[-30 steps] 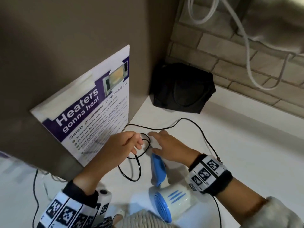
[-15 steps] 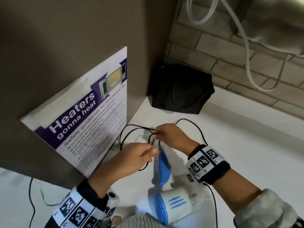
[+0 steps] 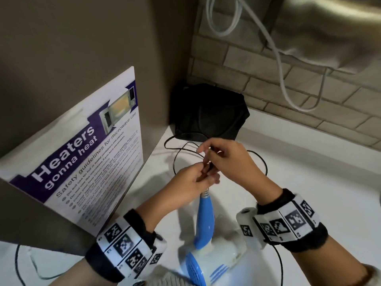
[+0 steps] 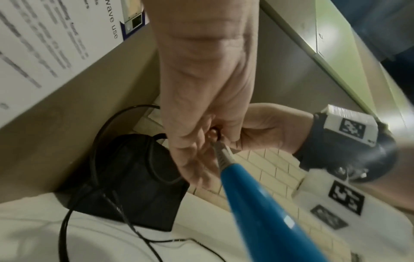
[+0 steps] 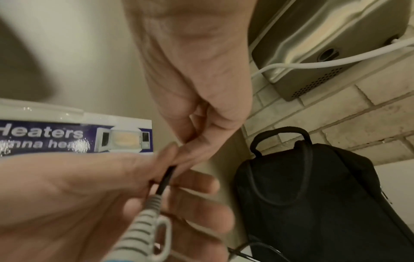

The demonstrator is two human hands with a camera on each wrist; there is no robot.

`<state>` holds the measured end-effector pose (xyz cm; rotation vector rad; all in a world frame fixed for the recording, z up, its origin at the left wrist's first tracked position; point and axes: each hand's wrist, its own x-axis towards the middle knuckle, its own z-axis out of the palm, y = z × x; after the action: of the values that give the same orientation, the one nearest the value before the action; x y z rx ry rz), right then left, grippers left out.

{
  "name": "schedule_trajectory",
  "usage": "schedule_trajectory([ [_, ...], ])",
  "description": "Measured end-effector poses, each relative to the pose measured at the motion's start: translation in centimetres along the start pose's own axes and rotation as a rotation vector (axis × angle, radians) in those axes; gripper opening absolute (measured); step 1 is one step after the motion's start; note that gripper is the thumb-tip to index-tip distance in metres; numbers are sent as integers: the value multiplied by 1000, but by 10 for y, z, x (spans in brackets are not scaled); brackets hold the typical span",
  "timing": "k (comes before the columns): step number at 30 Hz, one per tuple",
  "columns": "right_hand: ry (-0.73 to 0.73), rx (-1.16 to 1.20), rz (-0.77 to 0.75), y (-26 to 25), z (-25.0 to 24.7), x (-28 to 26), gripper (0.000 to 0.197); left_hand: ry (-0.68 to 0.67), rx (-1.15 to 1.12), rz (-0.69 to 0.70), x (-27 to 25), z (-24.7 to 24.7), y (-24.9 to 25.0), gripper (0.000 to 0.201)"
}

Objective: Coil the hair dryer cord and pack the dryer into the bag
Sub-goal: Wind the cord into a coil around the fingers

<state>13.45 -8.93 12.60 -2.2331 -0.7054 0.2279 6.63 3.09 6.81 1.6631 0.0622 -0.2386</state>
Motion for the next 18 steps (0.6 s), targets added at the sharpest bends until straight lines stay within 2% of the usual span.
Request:
schedule_trajectory([
  [3, -22, 90, 50, 2, -4, 0, 22, -19, -93, 22, -4, 0, 8, 22],
  [6, -92, -31, 15, 9, -10, -1, 28, -33, -136, 13, -12, -4, 9, 25],
  [10, -189, -125, -78, 24, -5, -3, 40, -126, -193, 38, -19, -9, 11, 27],
  [14, -231, 245, 65, 28, -6, -9, 48, -263, -371, 44, -26, -11, 17, 30],
  [18, -264, 452, 91, 35, -3, -12, 58, -324, -503, 50, -23, -11, 18, 36],
])
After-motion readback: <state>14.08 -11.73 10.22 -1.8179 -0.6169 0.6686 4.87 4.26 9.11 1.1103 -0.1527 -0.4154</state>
